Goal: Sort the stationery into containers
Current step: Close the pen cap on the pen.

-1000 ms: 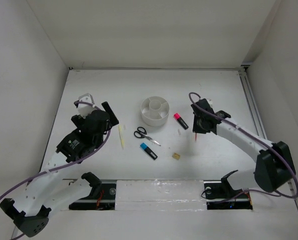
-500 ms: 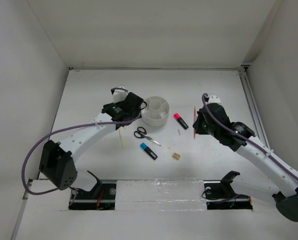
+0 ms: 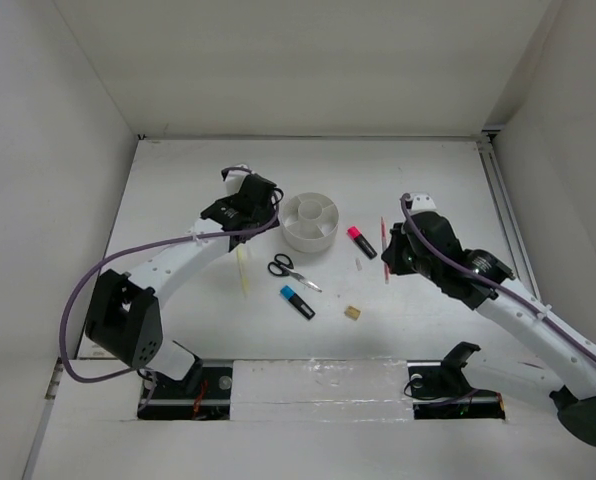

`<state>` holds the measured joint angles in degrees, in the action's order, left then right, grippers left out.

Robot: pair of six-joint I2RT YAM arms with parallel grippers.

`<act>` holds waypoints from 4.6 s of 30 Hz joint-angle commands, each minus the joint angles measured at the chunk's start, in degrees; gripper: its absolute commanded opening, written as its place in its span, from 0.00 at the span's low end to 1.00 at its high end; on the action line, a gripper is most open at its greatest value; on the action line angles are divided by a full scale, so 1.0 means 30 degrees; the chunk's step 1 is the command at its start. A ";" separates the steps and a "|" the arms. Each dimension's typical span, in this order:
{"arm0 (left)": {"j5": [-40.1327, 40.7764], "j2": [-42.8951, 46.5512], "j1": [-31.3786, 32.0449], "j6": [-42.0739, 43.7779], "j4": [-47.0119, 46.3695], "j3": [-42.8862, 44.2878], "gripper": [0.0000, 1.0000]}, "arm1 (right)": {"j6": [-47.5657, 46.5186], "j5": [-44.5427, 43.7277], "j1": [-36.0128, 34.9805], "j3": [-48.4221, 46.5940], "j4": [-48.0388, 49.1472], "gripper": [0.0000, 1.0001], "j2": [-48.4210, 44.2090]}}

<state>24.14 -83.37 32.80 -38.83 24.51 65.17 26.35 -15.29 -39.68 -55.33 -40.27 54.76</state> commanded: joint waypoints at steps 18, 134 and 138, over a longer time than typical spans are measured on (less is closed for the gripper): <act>-0.0313 -0.3583 -0.0620 -0.0036 -0.1960 -0.2005 0.37 | -0.0052 0.0643 -0.0806 -0.0072 0.0357 0.00 -0.1086; -1.1445 1.1649 -0.0356 0.2046 -1.1511 -0.3441 0.00 | 0.2555 0.6944 -0.6050 -0.0277 1.8199 0.00 0.4684; -1.1621 1.1649 -0.0356 0.2045 -1.1685 -0.3615 0.00 | 0.2555 0.6475 -0.6050 -0.0453 1.8199 0.00 0.4685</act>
<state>-9.37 -49.63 31.77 -32.16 -6.07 54.96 33.47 6.11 -57.14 -53.80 9.69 68.95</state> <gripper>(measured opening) 0.040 0.054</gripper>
